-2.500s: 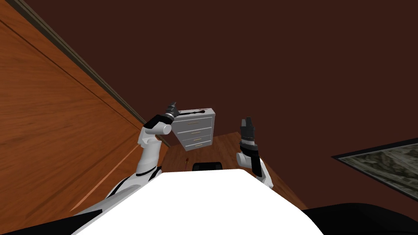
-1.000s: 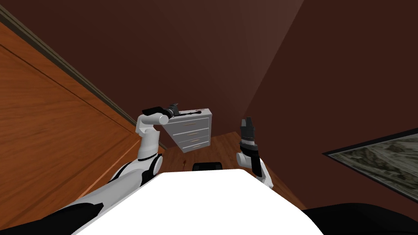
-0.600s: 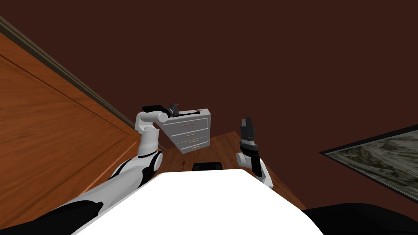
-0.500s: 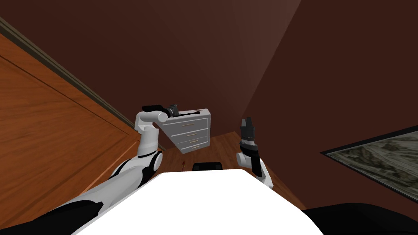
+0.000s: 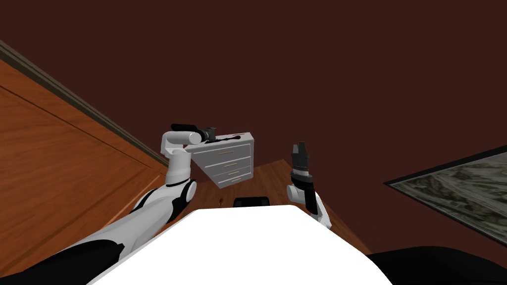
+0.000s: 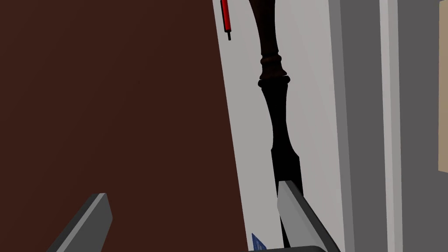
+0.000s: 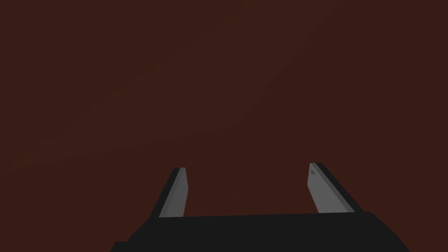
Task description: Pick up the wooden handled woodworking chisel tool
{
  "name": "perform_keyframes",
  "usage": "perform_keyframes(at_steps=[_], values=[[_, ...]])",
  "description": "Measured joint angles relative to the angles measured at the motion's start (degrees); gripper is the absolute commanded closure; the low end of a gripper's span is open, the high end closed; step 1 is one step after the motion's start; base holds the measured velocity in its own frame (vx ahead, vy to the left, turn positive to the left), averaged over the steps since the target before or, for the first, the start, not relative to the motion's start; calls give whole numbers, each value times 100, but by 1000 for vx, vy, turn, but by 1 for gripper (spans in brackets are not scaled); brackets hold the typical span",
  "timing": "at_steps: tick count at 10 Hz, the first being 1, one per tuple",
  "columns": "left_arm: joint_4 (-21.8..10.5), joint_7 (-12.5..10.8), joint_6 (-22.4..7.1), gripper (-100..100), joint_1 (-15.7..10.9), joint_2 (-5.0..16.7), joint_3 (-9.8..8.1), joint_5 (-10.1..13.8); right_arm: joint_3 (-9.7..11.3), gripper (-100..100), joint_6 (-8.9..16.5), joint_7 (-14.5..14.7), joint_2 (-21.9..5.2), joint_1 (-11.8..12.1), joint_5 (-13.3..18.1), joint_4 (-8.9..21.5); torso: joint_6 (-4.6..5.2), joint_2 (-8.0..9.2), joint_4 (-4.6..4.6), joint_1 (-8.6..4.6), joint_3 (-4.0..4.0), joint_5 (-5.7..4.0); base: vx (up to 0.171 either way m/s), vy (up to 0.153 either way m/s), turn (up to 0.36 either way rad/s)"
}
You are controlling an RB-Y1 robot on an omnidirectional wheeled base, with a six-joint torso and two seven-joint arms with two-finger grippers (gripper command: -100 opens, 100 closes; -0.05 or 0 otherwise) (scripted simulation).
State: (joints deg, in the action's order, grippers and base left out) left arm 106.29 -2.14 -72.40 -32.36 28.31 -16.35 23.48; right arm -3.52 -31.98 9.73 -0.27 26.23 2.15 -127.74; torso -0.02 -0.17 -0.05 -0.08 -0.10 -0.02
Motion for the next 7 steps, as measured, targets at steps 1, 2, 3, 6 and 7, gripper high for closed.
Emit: perform_keyframes(at_steps=[1,2,3,6,7], values=[[-93,46,-161,-100,-95,72,-31,49,0,0,0,0,0,0,0,0,1,-5,-1,1,-3,0,57,-8,-52],[-152,86,-315,-100,-141,115,-55,86,0,0,0,0,0,0,0,0,0,-6,-2,4,-4,1,25,-2,4],[-171,99,-443,-100,-161,127,-58,93,0,0,0,0,0,0,0,0,-1,2,0,7,1,2,38,-9,-85],[-396,186,-922,-100,-386,271,-89,152,0,0,0,0,0,0,0,0,1,-8,-1,3,-4,1,56,-7,-64],[-439,211,-1087,-100,-428,302,-97,166,0,0,0,0,0,0,0,0,-1,-7,-2,5,-5,2,27,-4,2]])
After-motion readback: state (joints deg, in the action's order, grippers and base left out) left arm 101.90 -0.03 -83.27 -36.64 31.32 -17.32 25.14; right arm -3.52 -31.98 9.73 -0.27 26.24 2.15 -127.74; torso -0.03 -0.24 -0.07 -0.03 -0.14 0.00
